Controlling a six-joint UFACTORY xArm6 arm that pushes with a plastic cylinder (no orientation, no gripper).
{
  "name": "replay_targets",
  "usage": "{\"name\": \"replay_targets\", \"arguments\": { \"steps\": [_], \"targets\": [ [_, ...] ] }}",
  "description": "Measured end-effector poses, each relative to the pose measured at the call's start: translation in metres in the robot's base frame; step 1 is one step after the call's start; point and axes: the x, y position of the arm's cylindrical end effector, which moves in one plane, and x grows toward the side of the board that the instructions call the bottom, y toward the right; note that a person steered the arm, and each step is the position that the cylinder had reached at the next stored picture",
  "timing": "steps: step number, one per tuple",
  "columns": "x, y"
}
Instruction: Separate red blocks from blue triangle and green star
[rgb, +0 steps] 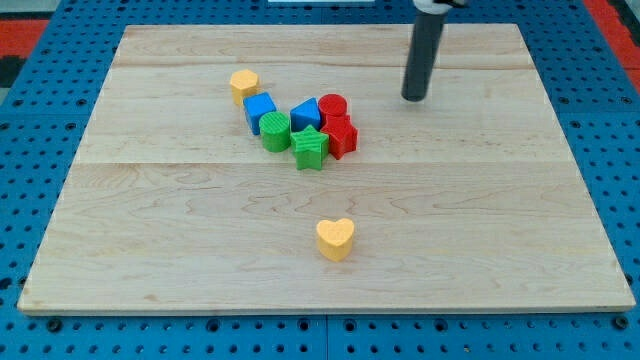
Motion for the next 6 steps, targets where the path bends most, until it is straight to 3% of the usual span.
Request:
{"name": "replay_targets", "arguments": {
  "steps": [2, 5, 6],
  "targets": [
    [-0.005, -0.118],
    [0.068, -0.089],
    [0.089, -0.103]
  ]
}}
